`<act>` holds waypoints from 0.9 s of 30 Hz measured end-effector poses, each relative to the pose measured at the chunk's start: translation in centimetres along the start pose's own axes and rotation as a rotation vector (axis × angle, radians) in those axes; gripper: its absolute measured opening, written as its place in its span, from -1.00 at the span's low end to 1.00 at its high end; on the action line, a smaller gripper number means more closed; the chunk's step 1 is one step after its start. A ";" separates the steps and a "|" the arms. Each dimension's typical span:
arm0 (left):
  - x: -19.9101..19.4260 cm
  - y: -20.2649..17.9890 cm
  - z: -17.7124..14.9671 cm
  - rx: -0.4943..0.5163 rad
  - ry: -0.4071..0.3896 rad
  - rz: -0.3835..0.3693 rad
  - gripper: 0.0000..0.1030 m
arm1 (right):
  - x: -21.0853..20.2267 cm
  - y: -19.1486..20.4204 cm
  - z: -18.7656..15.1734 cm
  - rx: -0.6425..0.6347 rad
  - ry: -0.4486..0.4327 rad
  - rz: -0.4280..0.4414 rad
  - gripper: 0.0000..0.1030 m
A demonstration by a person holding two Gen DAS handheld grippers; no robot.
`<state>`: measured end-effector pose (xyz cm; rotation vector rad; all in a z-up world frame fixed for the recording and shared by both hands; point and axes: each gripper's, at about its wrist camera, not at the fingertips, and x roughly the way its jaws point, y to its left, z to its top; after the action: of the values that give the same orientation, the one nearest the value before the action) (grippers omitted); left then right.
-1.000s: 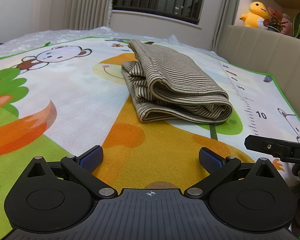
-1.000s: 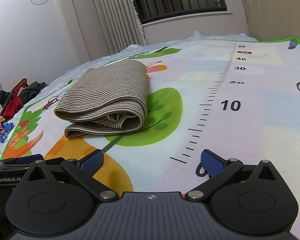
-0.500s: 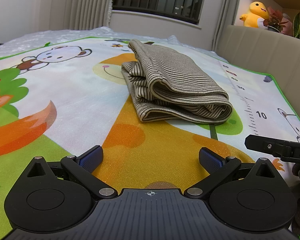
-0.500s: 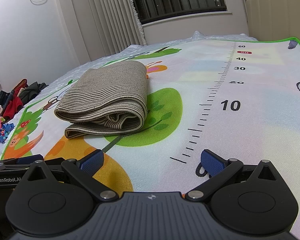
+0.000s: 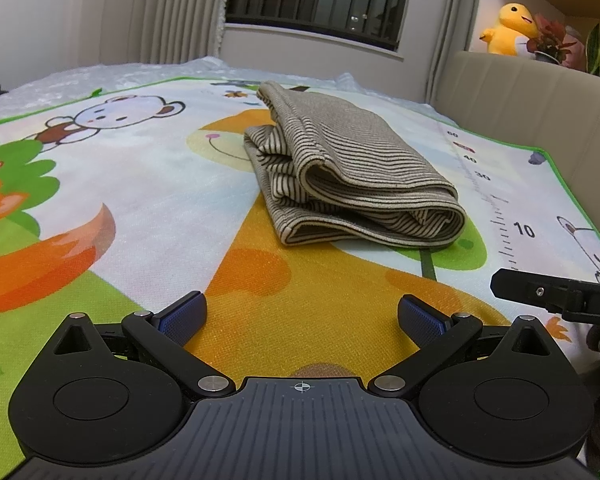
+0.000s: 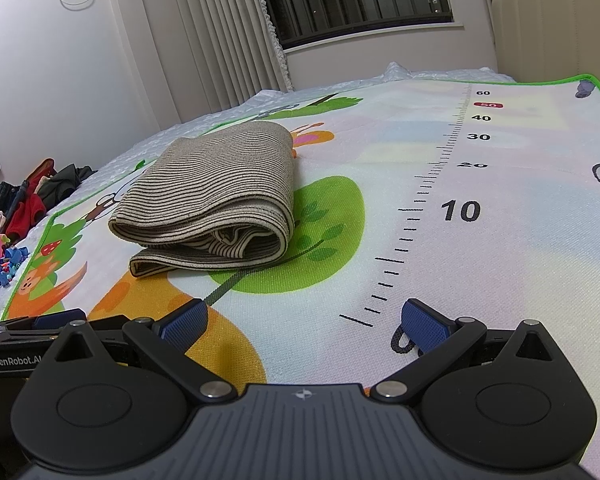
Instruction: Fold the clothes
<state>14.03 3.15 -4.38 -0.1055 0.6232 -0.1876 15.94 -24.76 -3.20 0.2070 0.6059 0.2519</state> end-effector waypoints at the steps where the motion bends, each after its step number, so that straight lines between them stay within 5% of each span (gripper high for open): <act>1: 0.0 0.0 0.0 0.000 0.000 0.000 1.00 | 0.0 0.0 0.0 0.000 0.000 0.000 1.00; 27: -0.5 0.1 0.8 -0.055 -0.004 0.036 1.00 | 0.3 0.5 0.1 -0.020 0.024 -0.026 1.00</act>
<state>14.12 3.39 -3.54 -0.1476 0.6262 -0.1358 16.13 -24.21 -3.19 0.1773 0.6293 0.2353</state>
